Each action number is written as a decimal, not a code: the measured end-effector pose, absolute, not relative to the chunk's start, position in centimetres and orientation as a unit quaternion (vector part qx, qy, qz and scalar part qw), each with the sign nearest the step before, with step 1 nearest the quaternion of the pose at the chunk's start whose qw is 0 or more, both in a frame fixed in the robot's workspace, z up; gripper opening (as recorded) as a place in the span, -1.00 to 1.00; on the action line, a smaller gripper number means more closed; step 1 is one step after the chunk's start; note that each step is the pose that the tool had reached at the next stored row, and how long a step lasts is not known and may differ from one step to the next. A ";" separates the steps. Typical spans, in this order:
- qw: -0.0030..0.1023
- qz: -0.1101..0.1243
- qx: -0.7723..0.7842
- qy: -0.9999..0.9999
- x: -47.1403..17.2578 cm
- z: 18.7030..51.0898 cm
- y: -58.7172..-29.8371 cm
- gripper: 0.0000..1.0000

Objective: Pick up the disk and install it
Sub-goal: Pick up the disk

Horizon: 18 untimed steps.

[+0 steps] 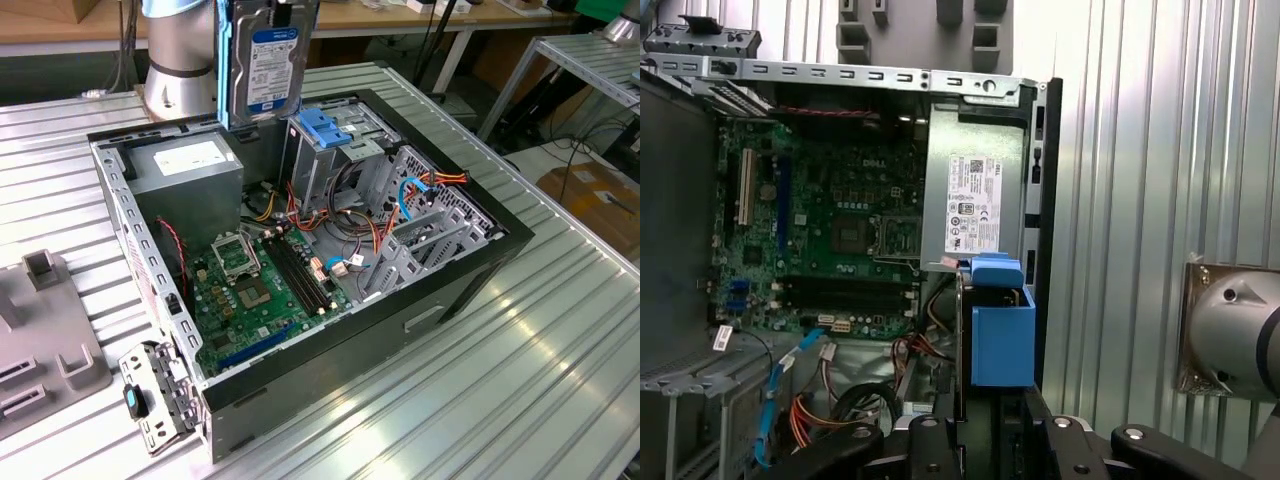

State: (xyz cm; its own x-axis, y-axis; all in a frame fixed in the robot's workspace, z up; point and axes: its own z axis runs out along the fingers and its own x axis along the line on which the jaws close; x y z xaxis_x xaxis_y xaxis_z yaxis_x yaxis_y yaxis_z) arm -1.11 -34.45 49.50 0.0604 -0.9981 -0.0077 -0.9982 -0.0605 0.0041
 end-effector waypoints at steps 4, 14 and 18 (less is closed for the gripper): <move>0.001 0.004 -0.728 0.685 0.2 49.5 -34.4 -0.30; 0.001 0.004 -0.728 0.685 3.3 49.5 -34.4 -0.30; 0.001 0.004 -0.728 0.685 4.1 49.5 -34.4 -0.30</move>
